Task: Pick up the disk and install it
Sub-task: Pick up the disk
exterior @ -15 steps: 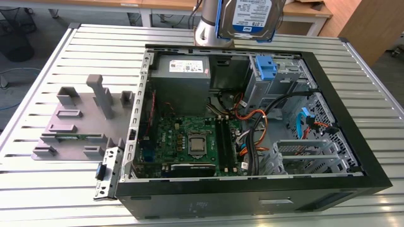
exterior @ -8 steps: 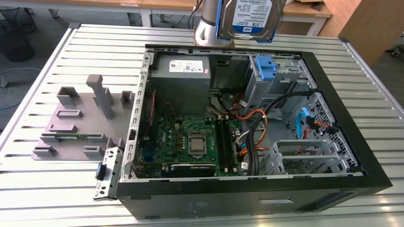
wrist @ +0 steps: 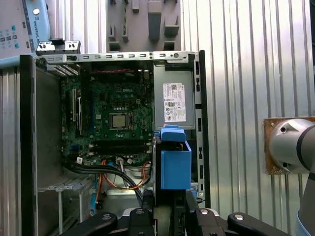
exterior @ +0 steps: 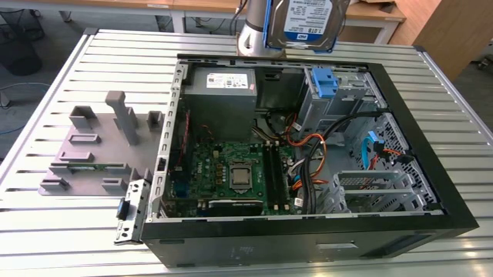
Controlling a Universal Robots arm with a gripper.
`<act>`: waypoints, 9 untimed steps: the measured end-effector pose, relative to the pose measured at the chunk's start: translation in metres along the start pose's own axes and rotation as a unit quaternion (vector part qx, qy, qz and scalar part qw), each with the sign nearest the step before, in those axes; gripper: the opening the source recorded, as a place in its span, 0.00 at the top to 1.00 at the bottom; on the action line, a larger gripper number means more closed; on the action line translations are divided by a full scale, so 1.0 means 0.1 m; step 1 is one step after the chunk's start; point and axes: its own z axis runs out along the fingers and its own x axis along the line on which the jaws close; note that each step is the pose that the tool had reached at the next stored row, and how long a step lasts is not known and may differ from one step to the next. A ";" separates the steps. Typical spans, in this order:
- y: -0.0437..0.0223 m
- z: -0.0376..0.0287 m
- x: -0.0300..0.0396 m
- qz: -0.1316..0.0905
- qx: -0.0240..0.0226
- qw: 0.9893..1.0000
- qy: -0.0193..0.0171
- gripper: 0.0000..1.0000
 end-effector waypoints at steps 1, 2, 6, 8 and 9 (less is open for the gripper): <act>0.000 0.000 0.007 0.000 0.000 1.000 0.000 0.65; -0.001 0.000 0.016 0.000 0.000 1.000 0.000 0.65; -0.003 -0.002 0.054 0.000 0.000 1.000 0.000 0.65; -0.004 -0.002 0.075 0.000 0.000 1.000 0.000 0.65; -0.004 -0.002 0.088 0.000 0.000 1.000 0.000 0.65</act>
